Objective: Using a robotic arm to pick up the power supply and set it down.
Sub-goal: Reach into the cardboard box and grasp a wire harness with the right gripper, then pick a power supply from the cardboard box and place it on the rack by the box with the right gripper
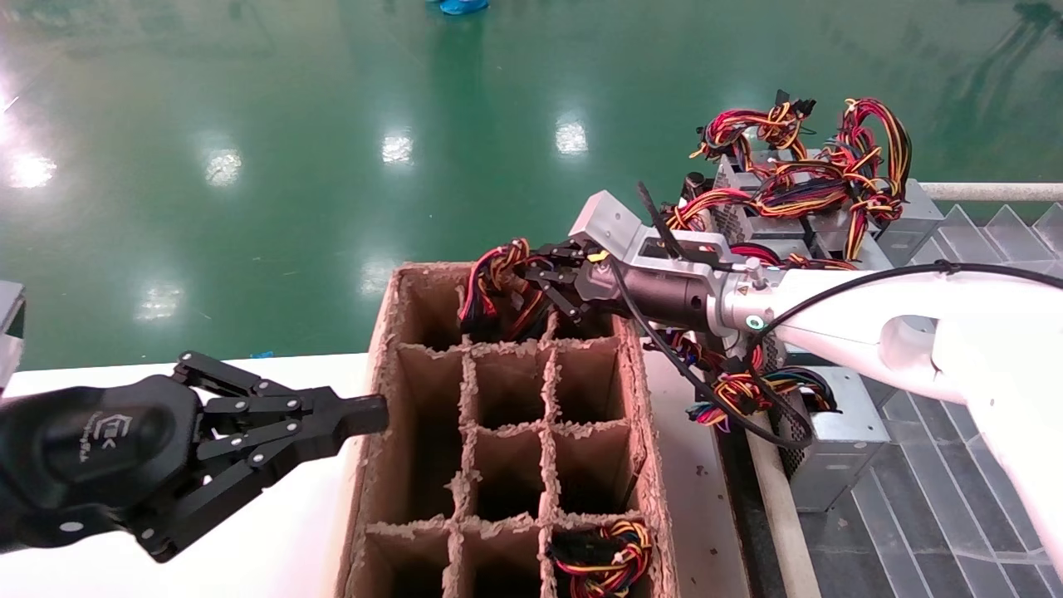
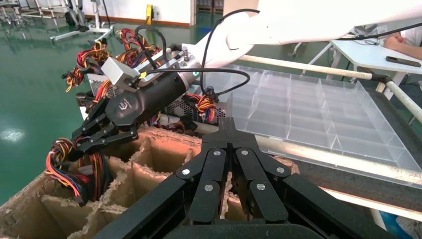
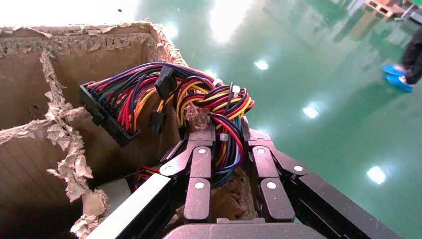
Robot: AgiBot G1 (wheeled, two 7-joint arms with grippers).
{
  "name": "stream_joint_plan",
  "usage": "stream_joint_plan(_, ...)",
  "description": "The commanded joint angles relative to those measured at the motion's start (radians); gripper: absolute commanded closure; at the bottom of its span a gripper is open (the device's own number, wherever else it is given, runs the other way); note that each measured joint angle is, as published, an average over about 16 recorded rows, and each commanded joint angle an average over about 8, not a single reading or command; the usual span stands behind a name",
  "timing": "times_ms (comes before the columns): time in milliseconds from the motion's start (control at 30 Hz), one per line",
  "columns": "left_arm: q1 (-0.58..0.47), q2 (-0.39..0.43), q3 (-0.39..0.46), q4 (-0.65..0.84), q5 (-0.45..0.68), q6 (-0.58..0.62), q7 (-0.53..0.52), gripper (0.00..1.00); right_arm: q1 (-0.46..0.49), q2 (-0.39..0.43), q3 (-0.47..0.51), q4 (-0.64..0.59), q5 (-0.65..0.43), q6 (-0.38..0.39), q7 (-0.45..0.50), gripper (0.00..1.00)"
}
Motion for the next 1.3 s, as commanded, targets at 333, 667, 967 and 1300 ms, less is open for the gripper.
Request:
stream_joint_plan(333,0.000,0.000,0.000,0.000,0.000,0.000,0.000,1.00,-0.010,-0.010,0.015,0.004,0.022,0.005,-0.029,1.00)
stream_joint_plan(667,0.000,0.000,0.000,0.000,0.000,0.000,0.000,1.00,0.001,-0.005,0.042,0.040,0.064,-0.081,-0.065,1.00)
stream_joint_plan(967,0.000,0.000,0.000,0.000,0.000,0.000,0.000,1.00,0.061,0.059,0.066,0.081,0.104,-0.315,-0.091,1.00)
stream_joint_plan(1300,0.000,0.000,0.000,0.000,0.000,0.000,0.000,1.00,0.206,0.132,0.051,0.119,0.075,-0.362,-0.129,1.00)
